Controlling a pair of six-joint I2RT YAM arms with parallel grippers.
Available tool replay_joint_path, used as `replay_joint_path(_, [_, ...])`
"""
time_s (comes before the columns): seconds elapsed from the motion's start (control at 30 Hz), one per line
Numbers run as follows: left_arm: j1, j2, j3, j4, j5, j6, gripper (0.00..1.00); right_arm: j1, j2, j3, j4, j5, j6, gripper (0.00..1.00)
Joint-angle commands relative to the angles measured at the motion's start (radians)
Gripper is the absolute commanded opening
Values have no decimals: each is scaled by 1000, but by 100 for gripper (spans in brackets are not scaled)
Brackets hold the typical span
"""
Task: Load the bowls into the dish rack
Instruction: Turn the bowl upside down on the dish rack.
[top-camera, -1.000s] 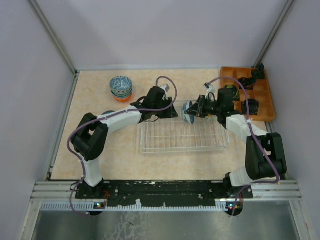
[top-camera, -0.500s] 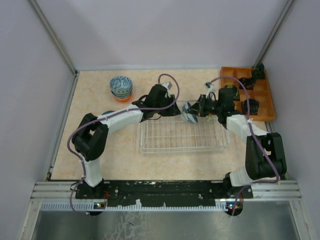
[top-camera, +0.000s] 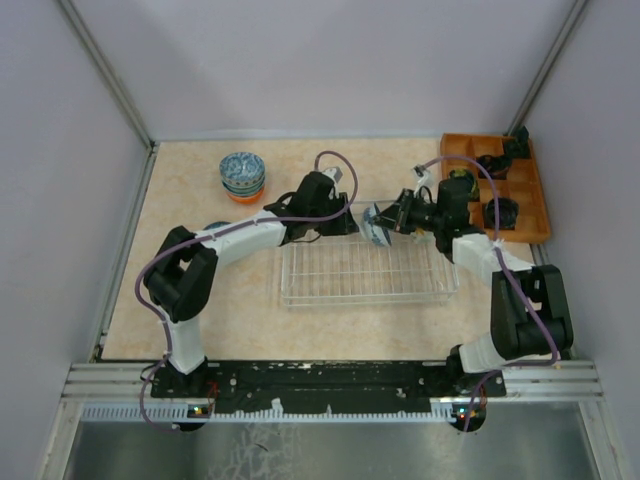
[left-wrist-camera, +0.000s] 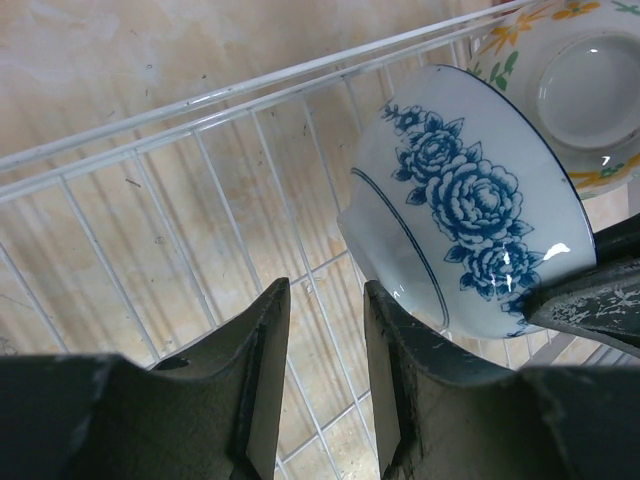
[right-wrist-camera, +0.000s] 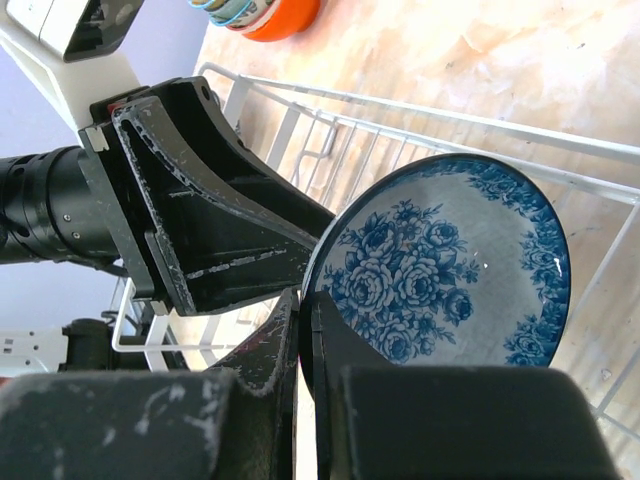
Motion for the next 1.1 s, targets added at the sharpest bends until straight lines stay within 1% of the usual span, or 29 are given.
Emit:
replay_joint_path(0.0, [-2,16,8,6,-4,-8,42,-2,-20,-12,93,-15,62,0])
replay_joint_path(0.13, [-3,48,41,2,7,-15,41,-6,-22,-38,114,4,73,0])
replay_joint_path(0.23, [-4,70,69,-6,14,-23,41,-16,-24,-69,164,5,109,0])
replay_joint_path(0.37, [-4,81,79,-1,15,-29,40,-19,-35,-98,191,24,128,0])
replay_joint_path(0.77, [-10,119,180,-20,18,-41,40,-42,-55,-165,202,76,137,1])
replay_joint_path(1.07, [-21,142,225,-30,20,-44,39,-71,-83,-207,242,92,164,0])
